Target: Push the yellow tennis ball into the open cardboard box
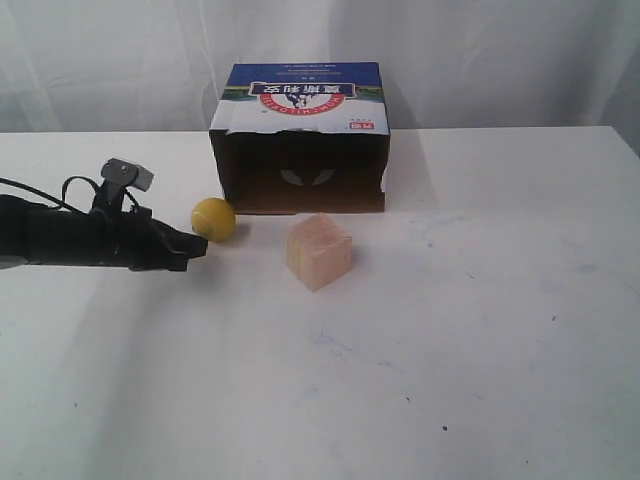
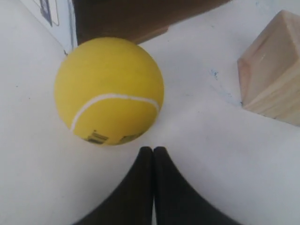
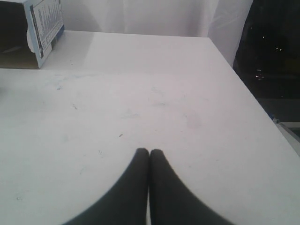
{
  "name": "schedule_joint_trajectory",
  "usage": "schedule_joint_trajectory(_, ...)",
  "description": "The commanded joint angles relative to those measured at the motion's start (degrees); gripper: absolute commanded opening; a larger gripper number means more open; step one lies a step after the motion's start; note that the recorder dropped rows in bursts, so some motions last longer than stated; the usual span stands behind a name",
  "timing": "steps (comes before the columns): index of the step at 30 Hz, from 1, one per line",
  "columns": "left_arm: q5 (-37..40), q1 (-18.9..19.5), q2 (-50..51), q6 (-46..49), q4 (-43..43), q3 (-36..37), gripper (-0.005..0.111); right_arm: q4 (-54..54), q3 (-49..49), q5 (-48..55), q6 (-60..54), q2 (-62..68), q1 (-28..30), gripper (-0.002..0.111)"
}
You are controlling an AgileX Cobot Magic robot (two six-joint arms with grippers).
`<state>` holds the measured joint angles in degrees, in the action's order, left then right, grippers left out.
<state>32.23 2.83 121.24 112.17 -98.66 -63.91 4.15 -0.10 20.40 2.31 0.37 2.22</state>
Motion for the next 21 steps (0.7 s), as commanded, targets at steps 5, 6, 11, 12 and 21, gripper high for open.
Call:
schedule_joint_trajectory(5,0.5,0.1,3.0,8.2,-1.3,-3.6,0.0,0.3,0.1,-0.4,1.6,-0.4,0.3,0.0)
schedule_joint_trajectory(6,0.6,0.1,3.1,8.2,-1.3,-4.1,0.0,0.3,0.1,-0.4,1.6,-0.4,0.3,0.0)
schedule_joint_trajectory(11,4.7,0.8,1.1,0.7,9.5,-2.3,0.0,0.3,0.1,-0.4,1.6,-0.4,0.3,0.0)
schedule_joint_trajectory(12,6.4,1.2,-0.1,-4.0,18.7,-1.3,0.0,0.3,0.1,-0.4,1.6,-0.4,0.3,0.0)
schedule_joint_trajectory(21,-1.4,12.6,-11.3,-5.7,7.2,-0.4,0.0,0.3,0.1,-0.4,1.6,-0.4,0.3,0.0)
